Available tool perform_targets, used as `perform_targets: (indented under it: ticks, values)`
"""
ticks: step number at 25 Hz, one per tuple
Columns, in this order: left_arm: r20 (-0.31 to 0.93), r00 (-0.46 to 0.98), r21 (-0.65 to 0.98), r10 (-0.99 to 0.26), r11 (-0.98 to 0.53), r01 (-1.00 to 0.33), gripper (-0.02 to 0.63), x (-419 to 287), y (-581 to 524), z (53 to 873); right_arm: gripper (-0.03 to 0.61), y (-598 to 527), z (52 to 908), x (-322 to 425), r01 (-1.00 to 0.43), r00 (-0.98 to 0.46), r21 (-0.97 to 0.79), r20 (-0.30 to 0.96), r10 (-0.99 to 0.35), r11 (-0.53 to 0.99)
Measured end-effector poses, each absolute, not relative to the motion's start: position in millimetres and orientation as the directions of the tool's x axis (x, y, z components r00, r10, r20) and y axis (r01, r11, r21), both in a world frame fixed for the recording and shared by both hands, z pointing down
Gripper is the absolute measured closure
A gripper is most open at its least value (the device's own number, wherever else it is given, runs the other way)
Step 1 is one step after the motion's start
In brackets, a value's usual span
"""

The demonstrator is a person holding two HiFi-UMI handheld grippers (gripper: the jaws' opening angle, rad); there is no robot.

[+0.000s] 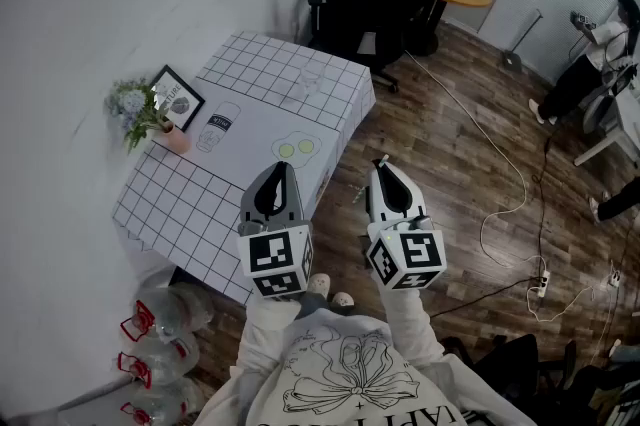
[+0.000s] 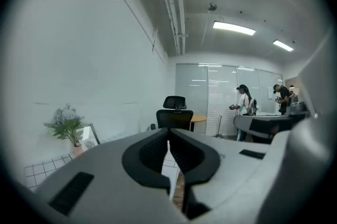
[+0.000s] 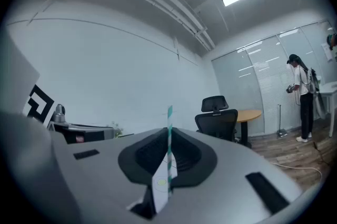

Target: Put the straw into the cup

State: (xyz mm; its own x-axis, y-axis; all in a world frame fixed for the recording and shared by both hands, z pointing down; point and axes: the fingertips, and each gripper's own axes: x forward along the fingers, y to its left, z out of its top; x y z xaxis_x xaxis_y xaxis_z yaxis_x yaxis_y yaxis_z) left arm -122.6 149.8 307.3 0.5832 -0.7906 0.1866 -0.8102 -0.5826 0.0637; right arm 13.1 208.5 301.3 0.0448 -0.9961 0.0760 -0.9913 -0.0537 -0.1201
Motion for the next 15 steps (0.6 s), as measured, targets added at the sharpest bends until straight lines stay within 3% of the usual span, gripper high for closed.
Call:
perform_targets:
  ticks: [15]
  values:
    - [0.188, 0.589, 0.063, -0.786, -0.588, -0.806, 0.601, -125.7, 136.9, 309.6, 0.560, 194.2, 306.0, 6.3, -0.990, 0.037, -0.131, 0.073, -0.997, -0.046]
